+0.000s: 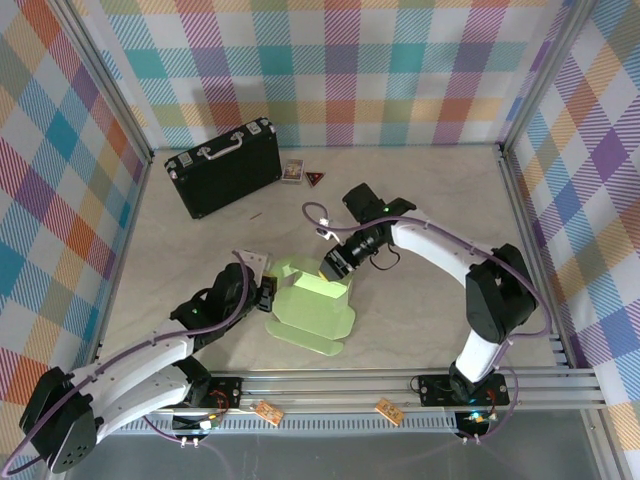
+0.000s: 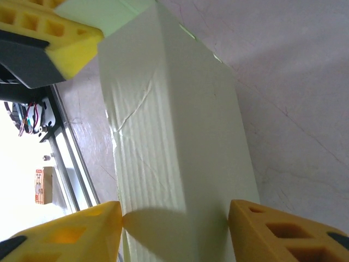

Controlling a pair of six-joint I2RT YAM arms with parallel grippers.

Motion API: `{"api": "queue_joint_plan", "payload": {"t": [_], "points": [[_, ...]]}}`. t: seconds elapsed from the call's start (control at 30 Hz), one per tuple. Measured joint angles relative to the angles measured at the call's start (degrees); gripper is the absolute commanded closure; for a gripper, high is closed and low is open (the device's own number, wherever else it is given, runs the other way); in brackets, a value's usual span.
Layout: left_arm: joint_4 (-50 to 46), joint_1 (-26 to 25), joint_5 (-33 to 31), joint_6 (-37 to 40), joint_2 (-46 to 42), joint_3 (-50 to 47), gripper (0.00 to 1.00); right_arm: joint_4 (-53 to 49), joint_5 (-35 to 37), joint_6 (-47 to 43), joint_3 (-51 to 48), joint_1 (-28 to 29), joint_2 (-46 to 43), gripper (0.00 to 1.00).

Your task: Fold the paper box

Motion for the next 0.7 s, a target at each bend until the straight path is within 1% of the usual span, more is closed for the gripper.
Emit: {"api": "queue_joint_plan", "payload": {"t": [0.27, 0.7], "points": [[-0.02, -0.02, 0.07, -1.81, -4.66, -2.67, 1.0, 0.02, 1.03, -1.66, 0.0, 2.21, 1.09, 0.5], [-0.04, -0.04, 0.26, -4.52, -4.52, -5.2, 1.0, 3.13, 2.56, -2.21, -1.51, 3.02, 2.75, 0.53]]}}
